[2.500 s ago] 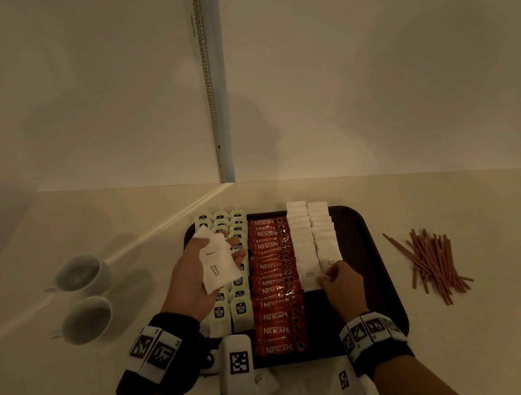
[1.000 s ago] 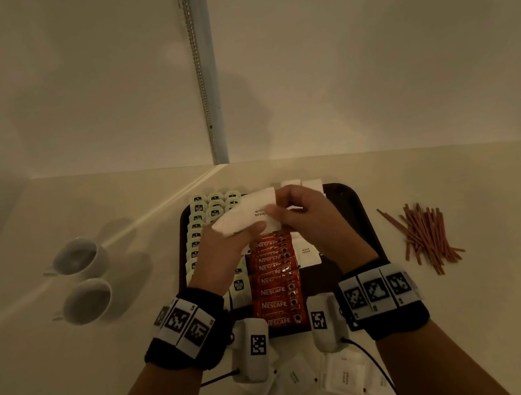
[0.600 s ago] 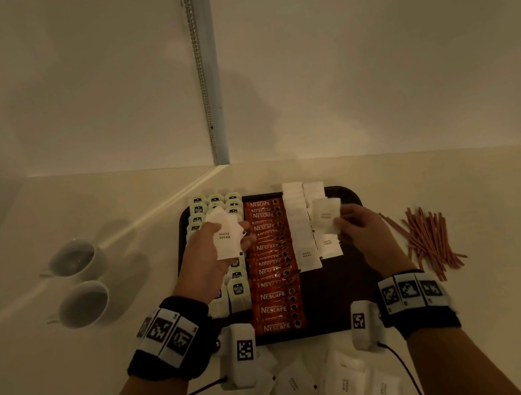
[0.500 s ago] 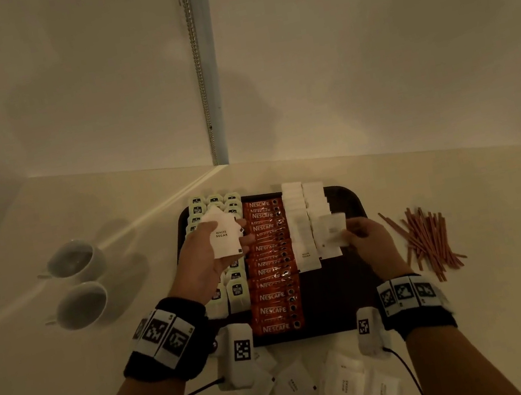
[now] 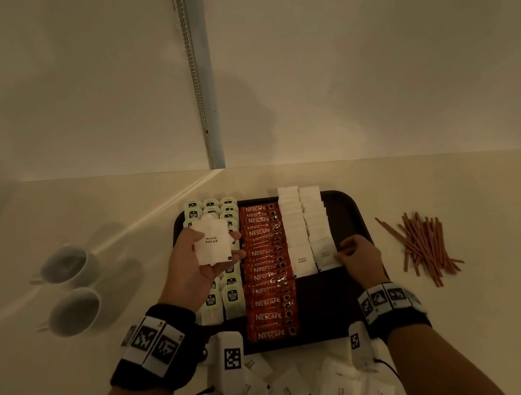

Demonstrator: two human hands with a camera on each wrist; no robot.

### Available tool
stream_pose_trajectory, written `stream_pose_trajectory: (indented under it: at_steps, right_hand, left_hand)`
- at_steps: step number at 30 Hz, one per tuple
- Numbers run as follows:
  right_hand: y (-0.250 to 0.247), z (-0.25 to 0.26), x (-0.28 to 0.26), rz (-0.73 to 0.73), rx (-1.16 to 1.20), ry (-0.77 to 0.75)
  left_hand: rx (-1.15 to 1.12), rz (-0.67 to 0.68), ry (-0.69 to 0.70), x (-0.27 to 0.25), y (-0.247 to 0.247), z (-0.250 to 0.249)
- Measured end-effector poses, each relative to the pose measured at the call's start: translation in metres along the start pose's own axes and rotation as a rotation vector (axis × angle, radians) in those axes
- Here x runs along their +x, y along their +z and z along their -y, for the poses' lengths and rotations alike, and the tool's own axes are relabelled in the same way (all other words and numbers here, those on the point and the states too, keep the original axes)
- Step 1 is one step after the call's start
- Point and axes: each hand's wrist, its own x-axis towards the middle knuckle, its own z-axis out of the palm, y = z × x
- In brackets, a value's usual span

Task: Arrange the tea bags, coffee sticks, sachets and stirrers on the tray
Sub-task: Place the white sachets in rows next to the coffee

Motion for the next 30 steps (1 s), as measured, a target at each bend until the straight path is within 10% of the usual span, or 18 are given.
stream_pose_trajectory:
  at_steps: [8, 15, 30]
  right_hand:
    - [-0.004, 0.035, -0.019, -0.037, 0.107, -0.120]
    - [-0.007, 0.145, -0.076, 0.423, 0.434, -0.447]
    - [-0.011, 0.083, -0.055, 0.228, 0.544, -0.170]
  left_hand:
    - [0.099, 0.029, 0.015, -0.002, 0.006, 0.001]
    - [0.363, -0.083, 0.151, 0.000, 0.019, 0.007]
    - [0.247, -0.102, 0.220, 0.002, -0.008, -0.002]
